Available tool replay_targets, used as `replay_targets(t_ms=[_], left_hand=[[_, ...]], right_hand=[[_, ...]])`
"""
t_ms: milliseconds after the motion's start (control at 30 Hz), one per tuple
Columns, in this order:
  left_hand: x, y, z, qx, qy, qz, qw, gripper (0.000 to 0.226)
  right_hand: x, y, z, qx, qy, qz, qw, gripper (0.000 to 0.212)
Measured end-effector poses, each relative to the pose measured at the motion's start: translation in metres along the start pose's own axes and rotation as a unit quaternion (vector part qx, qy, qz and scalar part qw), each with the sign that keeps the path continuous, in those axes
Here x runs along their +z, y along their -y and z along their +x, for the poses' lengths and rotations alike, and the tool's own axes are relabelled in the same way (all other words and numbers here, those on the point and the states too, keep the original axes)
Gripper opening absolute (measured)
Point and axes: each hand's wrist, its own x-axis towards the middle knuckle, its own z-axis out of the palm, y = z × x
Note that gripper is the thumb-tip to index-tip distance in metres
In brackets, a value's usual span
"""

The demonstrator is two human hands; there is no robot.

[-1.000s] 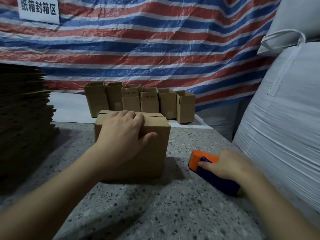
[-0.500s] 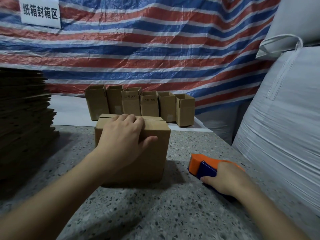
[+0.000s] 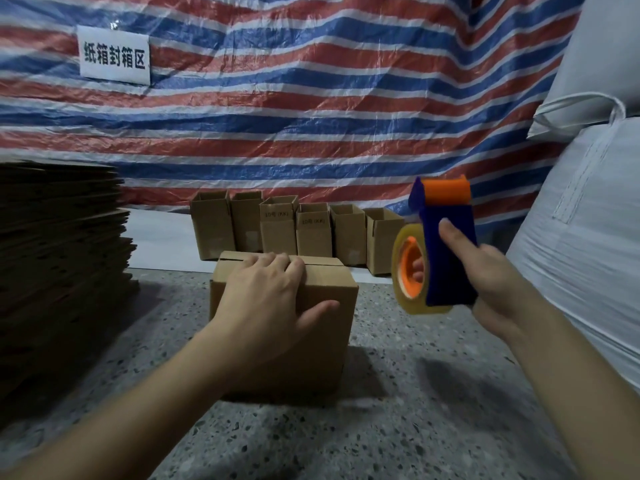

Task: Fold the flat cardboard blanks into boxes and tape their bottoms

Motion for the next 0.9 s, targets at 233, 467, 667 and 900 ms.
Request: replay_targets(t_ms=[233,467,667,900], left_hand=[[0.002,0.001,0.001,-0.002,-0.028,-0.108,0.994,0.110],[-0.002,0.004,0.000,-0.010,-0.042,-0.202,0.978,0.108],[0.001,0.004,0.000,-0.017,-0.045,-0.181,0.982,0.108],[-0.002,0.006,0.003,-0.060,-0.024,-0.175,0.982,0.118]], right_hand=[[0.034,0.034,0.018,0.009,0.125,0.234,0.964,0.039],[0.070,0.026,0.020,0.055,0.213,0.284,0.933,0.057],[0.072,0.023,0.019,0.072,0.237,0.289,0.925,0.062],[0.080,0.049,0.033,0.039,0.217,0.168,0.961,0.051]])
